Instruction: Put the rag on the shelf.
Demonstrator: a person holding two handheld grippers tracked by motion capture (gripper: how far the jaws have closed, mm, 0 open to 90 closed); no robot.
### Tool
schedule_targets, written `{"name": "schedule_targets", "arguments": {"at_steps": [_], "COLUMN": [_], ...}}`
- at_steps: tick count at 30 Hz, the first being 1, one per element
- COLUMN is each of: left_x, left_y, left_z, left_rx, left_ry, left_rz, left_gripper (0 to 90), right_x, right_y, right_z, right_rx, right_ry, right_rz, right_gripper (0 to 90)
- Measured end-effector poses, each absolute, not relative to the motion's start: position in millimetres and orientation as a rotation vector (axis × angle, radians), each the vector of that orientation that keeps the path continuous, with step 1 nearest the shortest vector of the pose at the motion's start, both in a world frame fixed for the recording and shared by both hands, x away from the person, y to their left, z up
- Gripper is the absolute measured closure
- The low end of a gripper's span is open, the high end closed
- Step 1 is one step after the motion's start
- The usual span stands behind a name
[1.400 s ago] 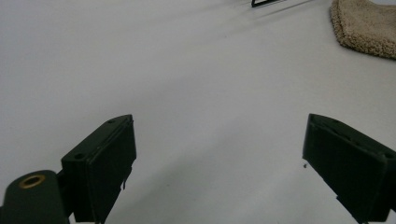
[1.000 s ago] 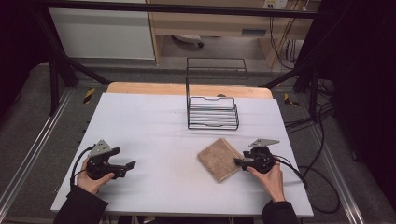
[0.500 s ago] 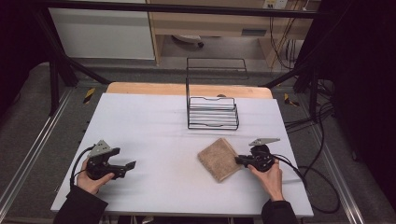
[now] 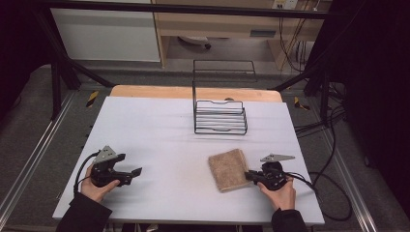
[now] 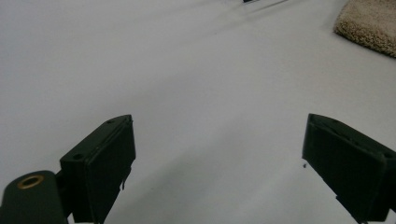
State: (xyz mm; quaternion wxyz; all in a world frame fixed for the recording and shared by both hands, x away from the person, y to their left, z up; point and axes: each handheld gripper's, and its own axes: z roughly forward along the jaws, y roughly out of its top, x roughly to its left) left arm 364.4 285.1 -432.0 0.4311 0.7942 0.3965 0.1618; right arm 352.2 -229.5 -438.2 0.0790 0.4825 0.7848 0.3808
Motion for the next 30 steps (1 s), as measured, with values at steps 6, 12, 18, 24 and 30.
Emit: {"name": "schedule_targets", "arguments": {"at_steps": [6, 12, 18, 24, 30], "left_x": [364.0, 364.1, 364.1, 364.8, 368.6], "left_y": [280.8, 275.8, 268.4, 258.1, 244.0], "left_z": [-431.9, -431.0, -429.6, -428.6, -426.9], "left_rx": [1.988, 1.993, 1.998, 2.005, 2.019], "left_ry": [0.997, 1.004, 0.989, 0.978, 0.976], "left_rz": [0.404, 0.407, 0.407, 0.405, 0.398], "left_gripper": [7.1, 5.9, 6.0, 6.5, 6.9], "right_x": [343.0, 344.9, 350.7, 356.4, 362.4], "right_y": [-228.7, -233.0, -245.1, -254.9, -259.6], "right_z": [-441.2, -439.5, -434.6, -436.6, -437.8], "right_rx": [1.477, 1.427, 1.358, 1.325, 1.306], "right_ry": [2.330, 2.322, 2.269, 2.222, 2.220], "right_rz": [1.128, 1.131, 1.225, 1.258, 1.290], "right_gripper": [80.1, 72.6, 55.9, 36.5, 19.8]}}
